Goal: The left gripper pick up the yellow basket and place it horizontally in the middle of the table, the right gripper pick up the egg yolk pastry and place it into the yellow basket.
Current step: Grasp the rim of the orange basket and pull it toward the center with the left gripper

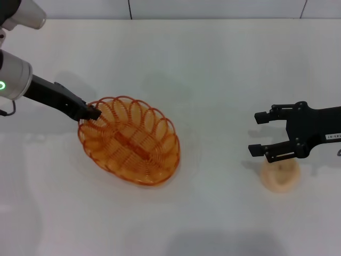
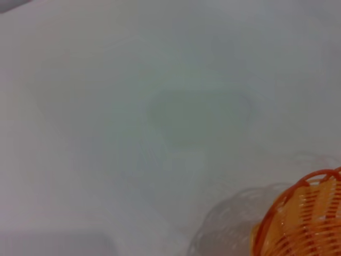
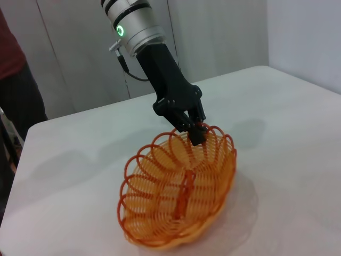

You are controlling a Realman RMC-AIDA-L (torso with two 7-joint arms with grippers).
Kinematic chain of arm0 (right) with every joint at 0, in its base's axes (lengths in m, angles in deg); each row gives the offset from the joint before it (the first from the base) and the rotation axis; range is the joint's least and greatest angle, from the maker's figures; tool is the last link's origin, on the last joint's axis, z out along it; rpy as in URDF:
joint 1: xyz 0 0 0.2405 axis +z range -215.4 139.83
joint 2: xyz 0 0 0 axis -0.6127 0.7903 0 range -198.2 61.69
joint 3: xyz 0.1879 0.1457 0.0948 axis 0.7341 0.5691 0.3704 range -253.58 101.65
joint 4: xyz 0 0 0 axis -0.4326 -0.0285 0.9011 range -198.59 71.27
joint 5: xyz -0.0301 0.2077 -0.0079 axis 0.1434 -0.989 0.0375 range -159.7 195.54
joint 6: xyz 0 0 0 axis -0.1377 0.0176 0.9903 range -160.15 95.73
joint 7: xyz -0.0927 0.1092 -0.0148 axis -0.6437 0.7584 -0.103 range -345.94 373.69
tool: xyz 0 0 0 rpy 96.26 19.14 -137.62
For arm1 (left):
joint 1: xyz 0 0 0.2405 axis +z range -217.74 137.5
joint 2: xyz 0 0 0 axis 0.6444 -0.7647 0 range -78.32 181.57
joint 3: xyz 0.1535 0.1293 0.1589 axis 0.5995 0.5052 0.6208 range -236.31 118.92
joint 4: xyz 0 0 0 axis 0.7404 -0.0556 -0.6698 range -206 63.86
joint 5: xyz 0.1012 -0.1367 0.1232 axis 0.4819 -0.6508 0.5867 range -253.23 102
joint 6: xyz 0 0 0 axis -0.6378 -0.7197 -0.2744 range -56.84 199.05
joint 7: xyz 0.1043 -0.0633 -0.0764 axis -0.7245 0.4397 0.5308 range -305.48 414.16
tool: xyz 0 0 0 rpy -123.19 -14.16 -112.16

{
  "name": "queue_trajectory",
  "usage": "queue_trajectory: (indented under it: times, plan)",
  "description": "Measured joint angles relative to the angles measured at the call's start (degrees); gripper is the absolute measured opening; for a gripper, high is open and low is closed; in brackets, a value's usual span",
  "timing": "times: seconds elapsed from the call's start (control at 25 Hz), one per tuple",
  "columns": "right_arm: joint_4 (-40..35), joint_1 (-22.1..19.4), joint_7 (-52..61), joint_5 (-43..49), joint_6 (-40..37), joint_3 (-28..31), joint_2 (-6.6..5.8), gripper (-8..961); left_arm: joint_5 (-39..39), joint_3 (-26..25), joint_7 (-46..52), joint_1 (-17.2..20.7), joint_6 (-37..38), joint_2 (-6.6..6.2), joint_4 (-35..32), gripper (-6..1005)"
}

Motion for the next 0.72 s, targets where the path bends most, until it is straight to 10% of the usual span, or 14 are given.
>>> queue_trajectory:
  times: [0.72]
  plan:
    - [0.0,-0.1,0.2,-0.2,-0.6,0.0,0.06,829,-10.2,0.0,11.6,7.2,2.6,2.61,-8.3,83]
